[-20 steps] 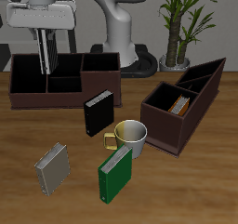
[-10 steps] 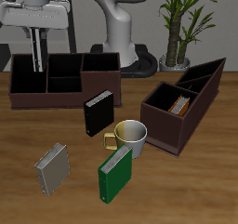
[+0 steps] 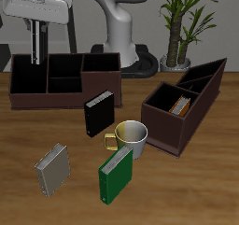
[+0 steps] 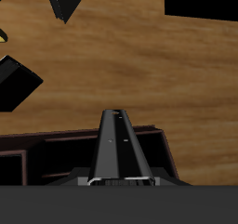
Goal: Place the orange book into the left desk caddy's right compartment and place the striped book into the back desk caddy's front compartment and place the yellow book into the back desk caddy's back compartment
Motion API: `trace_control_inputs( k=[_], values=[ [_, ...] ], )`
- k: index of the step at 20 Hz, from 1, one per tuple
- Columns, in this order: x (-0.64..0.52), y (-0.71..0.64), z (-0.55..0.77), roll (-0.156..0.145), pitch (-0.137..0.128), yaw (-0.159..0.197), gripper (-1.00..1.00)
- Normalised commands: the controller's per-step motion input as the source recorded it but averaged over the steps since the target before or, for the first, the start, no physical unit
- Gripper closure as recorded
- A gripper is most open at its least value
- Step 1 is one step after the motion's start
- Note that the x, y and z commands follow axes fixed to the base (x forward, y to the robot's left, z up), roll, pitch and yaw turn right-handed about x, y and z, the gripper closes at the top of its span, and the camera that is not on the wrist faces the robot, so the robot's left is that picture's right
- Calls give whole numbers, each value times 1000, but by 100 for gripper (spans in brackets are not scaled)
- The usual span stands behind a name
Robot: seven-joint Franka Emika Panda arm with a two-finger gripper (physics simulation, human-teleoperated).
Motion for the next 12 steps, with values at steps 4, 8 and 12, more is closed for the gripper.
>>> trace_control_inputs(
  k=[4, 8, 12],
  values=[
    [-345, -43, -41, 22, -20, -18, 100],
    [-263, -85, -95, 17, -26, -8, 100],
    [-174, 2, -58, 39, -26, 36, 100]
  ],
)
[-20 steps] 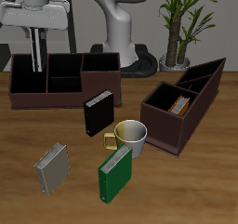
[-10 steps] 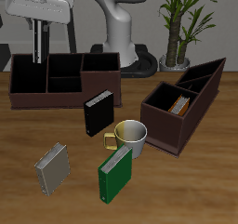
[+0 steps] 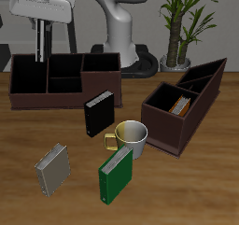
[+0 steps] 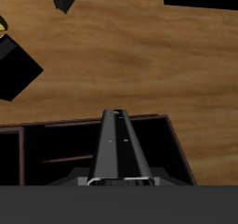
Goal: Place the orange book into the left desk caddy's right compartment and place the striped book into the back desk caddy's front compartment and place the yellow book into the back desk caddy's back compartment
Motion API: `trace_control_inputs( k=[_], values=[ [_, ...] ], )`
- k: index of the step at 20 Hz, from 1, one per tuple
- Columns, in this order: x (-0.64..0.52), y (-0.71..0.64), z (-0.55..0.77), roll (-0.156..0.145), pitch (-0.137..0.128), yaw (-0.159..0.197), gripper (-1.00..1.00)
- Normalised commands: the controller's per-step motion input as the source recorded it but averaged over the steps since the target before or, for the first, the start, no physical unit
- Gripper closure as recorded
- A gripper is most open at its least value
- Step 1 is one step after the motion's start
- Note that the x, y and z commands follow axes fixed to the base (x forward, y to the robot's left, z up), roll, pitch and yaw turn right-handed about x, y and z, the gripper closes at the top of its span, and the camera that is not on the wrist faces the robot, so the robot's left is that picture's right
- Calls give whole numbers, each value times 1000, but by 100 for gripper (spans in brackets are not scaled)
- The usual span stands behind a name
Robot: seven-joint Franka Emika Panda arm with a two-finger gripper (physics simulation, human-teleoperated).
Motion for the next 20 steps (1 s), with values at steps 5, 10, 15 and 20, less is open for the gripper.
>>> trace_control_inputs(
  k=[5, 10, 15, 20],
  values=[
    [205, 136, 25, 18, 50, 160, 100],
    [151, 184, 48, -25, 9, 264, 100],
    [60, 202, -121, -20, 15, 358, 100],
    [171, -134, -65, -49, 55, 315, 100]
  ],
)
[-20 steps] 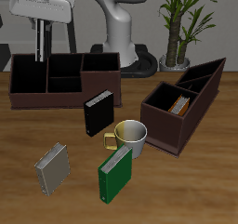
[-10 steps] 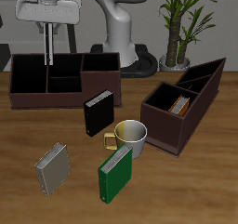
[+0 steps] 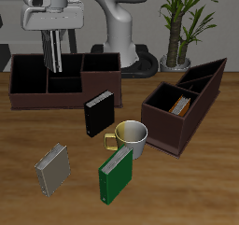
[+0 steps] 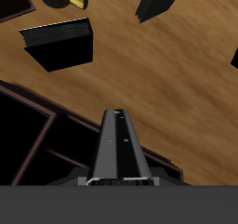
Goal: Place the orange book into the left desk caddy's right compartment and place the striped book into the back desk caddy's front compartment and place the yellow book into the back desk caddy's back compartment
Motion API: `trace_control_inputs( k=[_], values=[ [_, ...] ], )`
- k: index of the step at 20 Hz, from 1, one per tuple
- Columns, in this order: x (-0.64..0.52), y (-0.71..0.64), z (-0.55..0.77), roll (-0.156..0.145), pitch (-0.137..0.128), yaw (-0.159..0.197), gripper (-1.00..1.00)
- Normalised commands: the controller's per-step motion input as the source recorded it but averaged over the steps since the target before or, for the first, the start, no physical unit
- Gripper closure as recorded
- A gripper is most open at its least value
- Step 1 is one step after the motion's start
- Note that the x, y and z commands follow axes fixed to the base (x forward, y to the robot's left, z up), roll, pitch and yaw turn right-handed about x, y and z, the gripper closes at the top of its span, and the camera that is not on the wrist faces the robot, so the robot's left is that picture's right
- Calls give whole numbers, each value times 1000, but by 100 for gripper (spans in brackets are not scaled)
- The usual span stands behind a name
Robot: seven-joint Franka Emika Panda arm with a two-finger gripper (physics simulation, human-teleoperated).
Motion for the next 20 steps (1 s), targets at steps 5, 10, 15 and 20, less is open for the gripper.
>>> trace_control_inputs(
  k=[5, 10, 15, 20],
  values=[
    [-47, -49, -118, -30, 50, 286, 100],
    [-231, 94, -220, -24, -27, 341, 100],
    [-208, 87, -83, -20, -17, 266, 100],
    [-112, 163, -91, -15, 18, 249, 100]
  ],
)
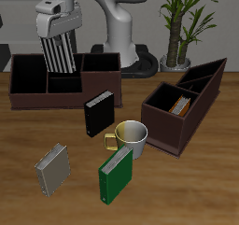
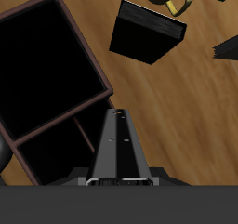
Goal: Place the orange book into the left desk caddy's right compartment and place the striped book into the back desk caddy's front compartment and place the yellow book into the back desk caddy's back compartment
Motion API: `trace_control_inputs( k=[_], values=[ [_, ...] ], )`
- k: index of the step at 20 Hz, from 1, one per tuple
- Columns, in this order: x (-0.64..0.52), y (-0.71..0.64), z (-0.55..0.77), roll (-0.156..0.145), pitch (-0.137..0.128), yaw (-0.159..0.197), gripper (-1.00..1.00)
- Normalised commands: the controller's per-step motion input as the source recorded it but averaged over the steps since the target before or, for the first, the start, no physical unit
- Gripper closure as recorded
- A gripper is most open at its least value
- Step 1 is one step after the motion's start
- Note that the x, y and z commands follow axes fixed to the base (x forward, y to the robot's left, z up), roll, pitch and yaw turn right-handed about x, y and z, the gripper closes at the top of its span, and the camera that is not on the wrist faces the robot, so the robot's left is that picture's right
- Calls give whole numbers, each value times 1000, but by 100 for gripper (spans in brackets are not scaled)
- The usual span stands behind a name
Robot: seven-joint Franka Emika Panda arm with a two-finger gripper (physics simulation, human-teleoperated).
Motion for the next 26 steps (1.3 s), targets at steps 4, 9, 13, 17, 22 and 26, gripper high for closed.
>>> trace_control_inputs(
  k=[4, 9, 13, 17, 22, 26],
  values=[
    [-165, 68, -268, -22, 62, 207, 100],
    [-160, 8, -331, -37, 72, 153, 100],
    [-142, -42, -165, -46, 13, 113, 100],
    [27, -162, 2, -79, -15, 140, 100],
    [247, -264, 255, -107, -65, 126, 100],
    [369, -357, 342, -41, -1, -20, 100]
  ],
)
